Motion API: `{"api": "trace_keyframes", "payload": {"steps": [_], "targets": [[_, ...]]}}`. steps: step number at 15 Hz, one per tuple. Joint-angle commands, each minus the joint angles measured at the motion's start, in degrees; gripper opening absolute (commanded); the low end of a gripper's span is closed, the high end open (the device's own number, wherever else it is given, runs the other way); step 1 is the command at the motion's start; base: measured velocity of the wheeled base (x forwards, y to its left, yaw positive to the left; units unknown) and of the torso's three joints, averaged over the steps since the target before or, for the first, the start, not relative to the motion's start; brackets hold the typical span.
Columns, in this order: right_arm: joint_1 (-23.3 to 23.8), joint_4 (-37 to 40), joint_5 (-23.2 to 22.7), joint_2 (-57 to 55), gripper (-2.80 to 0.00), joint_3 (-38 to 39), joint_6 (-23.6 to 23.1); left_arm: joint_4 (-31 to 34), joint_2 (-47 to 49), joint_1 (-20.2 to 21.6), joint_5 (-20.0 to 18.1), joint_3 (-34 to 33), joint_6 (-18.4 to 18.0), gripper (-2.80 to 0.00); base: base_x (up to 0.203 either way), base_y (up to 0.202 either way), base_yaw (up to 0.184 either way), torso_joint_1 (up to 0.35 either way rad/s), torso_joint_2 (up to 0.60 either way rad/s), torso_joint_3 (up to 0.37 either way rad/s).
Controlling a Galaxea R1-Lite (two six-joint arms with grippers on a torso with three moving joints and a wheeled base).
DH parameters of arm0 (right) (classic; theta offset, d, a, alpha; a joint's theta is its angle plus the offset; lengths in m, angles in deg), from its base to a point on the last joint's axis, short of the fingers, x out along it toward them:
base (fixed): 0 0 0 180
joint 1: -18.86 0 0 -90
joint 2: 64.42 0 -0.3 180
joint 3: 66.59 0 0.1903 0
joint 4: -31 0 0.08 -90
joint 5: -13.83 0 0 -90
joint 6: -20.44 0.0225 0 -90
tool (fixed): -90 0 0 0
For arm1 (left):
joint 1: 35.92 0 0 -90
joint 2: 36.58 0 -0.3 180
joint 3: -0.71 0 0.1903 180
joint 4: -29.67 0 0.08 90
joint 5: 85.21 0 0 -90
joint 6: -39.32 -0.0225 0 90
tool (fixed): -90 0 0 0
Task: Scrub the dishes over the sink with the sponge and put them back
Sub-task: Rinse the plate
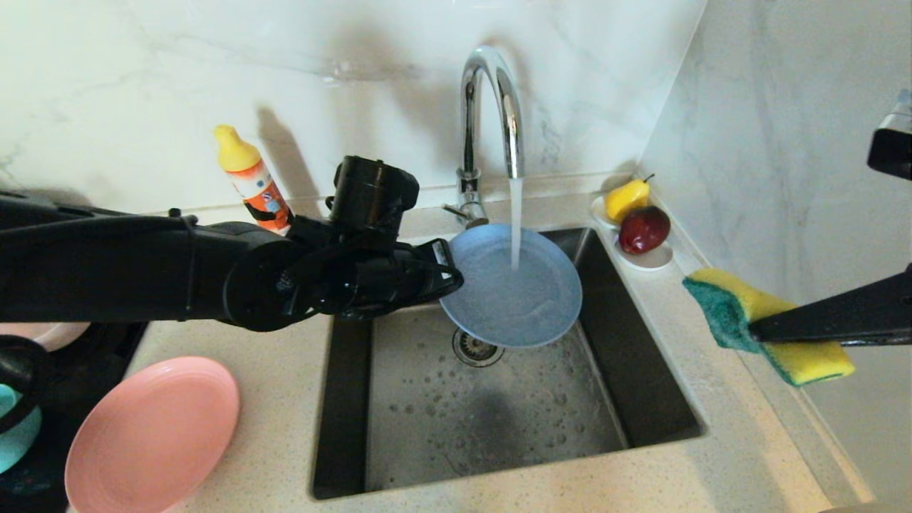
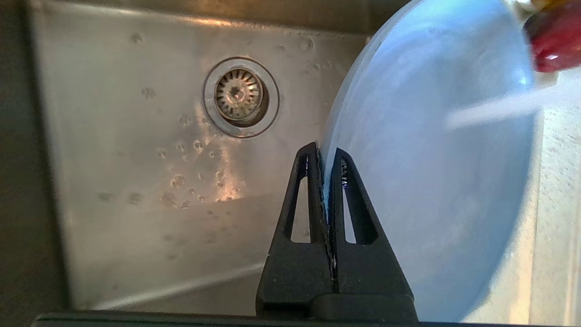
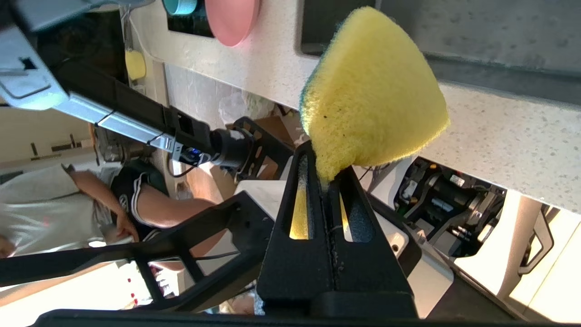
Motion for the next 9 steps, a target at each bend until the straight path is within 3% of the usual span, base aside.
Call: {"api": "trace_keyframes", "payload": {"steps": [1,6,9], "targets": [[0.45,-2.79,-0.18,2.87,-2.8,4.92,0.1,0.19,6.19,0.26,-0.23,4.8,0.44,-2.8,0.0,0.0,0.0,0.0,0.0,0.0],[1.01,-5.09,-0.18,3.29,-2.8,7.73,0.1,0.04,7.89,-0.26,-2.33,6.24,1.62,-2.8,0.0,0.0,0.0,0.0,0.0,0.0],[1.37,-5.09,-0.18,3.24,-2.8,8.65,0.14,0.51,7.67,-0.26,-1.62,5.22,1.72,-2.8,0.0,0.0,0.0,0.0,0.0,0.0]]}}
